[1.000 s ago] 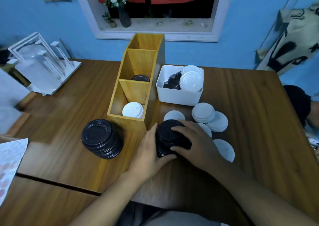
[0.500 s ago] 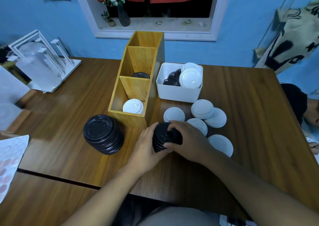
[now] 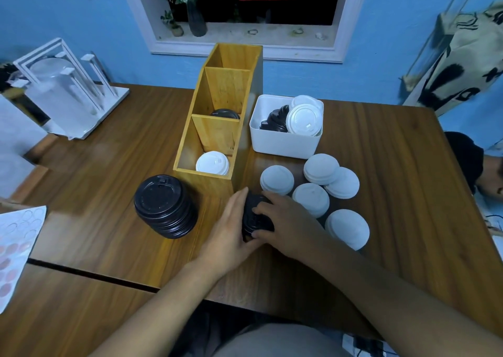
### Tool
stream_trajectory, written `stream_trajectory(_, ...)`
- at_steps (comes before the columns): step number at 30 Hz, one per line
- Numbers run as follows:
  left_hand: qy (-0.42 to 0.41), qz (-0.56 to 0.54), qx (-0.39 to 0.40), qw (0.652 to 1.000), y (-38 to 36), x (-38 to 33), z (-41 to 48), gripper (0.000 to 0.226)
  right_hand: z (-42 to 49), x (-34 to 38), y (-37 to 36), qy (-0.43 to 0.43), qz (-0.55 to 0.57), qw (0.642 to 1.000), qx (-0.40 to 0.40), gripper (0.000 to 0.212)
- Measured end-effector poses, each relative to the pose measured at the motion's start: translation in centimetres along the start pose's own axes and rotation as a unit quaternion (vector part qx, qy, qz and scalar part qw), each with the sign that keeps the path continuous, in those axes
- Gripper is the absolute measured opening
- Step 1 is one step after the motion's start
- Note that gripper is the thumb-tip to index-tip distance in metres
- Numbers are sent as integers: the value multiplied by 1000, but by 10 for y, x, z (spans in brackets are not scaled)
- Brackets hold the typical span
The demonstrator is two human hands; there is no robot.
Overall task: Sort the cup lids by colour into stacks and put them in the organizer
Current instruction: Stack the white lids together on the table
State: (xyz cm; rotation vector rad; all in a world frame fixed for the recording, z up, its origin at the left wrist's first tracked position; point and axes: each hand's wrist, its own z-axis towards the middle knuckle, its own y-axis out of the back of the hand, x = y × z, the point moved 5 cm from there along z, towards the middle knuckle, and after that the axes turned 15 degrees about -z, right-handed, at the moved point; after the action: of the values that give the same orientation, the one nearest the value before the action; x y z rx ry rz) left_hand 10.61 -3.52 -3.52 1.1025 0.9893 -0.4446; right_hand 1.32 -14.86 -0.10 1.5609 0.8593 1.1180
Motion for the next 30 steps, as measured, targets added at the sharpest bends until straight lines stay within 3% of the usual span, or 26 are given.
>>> stream_trajectory(8, -34, 156, 13, 987, -7, 0, -8, 92, 1, 4, -3, 2, -2, 1000, -24, 48)
stream_trajectory(16, -7, 138, 18, 990, -5, 4, -10, 97, -1, -7, 4, 3, 68, 997, 26, 43)
stream_trajectory(22, 7, 111, -27, 993, -4, 8, -9, 96, 9, -15, 27, 13, 63, 998, 14, 35)
stream_trajectory(24, 0, 118, -41, 992, -3, 6, -9, 96, 22, -34, 51, -25, 68, 996, -57, 30)
stream_trajectory(26, -9, 126, -54, 990, -2, 4, -10, 95, 36, -61, 84, -67, 52, 980, -179, 30)
stream_trajectory(28, -8, 135, -61, 989, -2, 2, -10, 95, 53, -86, 113, -101, -45, 948, -299, 39)
stream_trajectory(30, -5, 139, -61, 988, -2, 3, -10, 95, 71, -105, 127, -152, -123, 921, -336, 55)
